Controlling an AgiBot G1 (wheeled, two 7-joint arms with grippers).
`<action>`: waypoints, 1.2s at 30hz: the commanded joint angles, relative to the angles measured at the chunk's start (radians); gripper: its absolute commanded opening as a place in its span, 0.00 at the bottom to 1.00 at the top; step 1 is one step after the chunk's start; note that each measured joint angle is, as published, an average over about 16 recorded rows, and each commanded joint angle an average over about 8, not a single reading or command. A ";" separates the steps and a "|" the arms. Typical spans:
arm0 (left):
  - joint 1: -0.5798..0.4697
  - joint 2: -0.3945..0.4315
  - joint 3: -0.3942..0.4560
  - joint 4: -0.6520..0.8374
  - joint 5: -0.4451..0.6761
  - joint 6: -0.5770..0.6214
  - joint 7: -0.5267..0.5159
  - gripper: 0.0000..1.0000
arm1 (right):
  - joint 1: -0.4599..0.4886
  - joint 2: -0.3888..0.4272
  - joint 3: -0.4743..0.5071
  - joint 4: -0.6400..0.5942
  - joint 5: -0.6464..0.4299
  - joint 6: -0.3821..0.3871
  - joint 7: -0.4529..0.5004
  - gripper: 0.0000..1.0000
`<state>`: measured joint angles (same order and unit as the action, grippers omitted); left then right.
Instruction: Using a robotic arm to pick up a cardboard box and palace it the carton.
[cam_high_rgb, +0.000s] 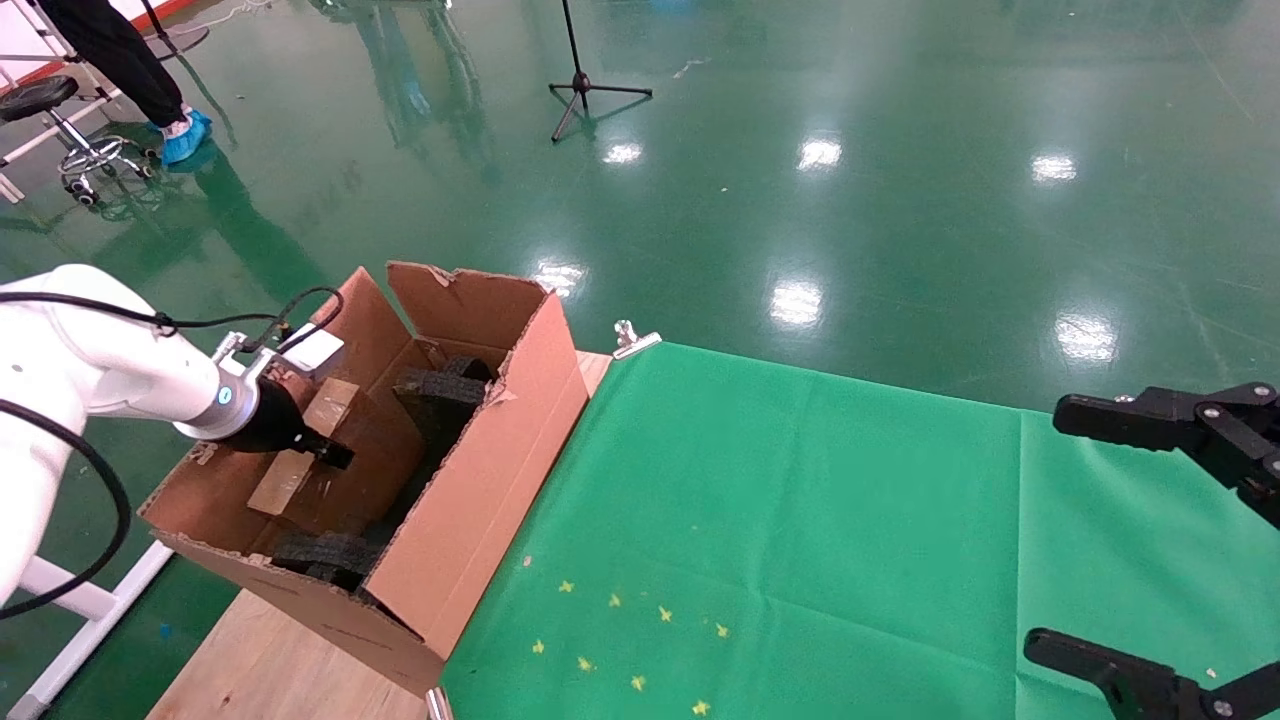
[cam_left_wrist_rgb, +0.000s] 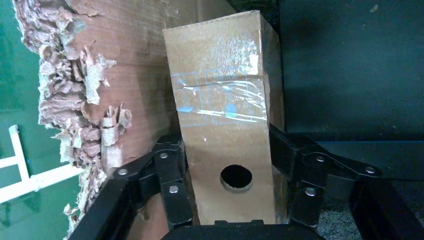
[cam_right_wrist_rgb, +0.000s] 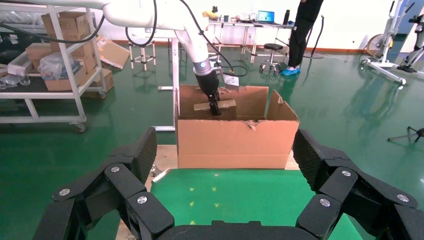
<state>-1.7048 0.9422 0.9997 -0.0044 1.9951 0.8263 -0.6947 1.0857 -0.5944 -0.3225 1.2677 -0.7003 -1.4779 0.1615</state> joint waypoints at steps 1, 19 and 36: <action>-0.001 0.000 0.000 0.000 0.000 0.001 0.000 1.00 | 0.000 0.000 0.000 0.000 0.000 0.000 0.000 1.00; -0.102 -0.142 -0.074 -0.169 -0.110 0.101 0.122 1.00 | 0.000 0.000 0.000 0.000 0.000 0.000 0.000 1.00; -0.130 -0.244 -0.098 -0.423 -0.175 0.308 0.139 1.00 | 0.000 0.000 0.000 -0.001 0.000 0.000 0.000 1.00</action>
<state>-1.8264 0.6947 0.8935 -0.4458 1.8040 1.1440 -0.5515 1.0857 -0.5942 -0.3230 1.2670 -0.6999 -1.4775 0.1611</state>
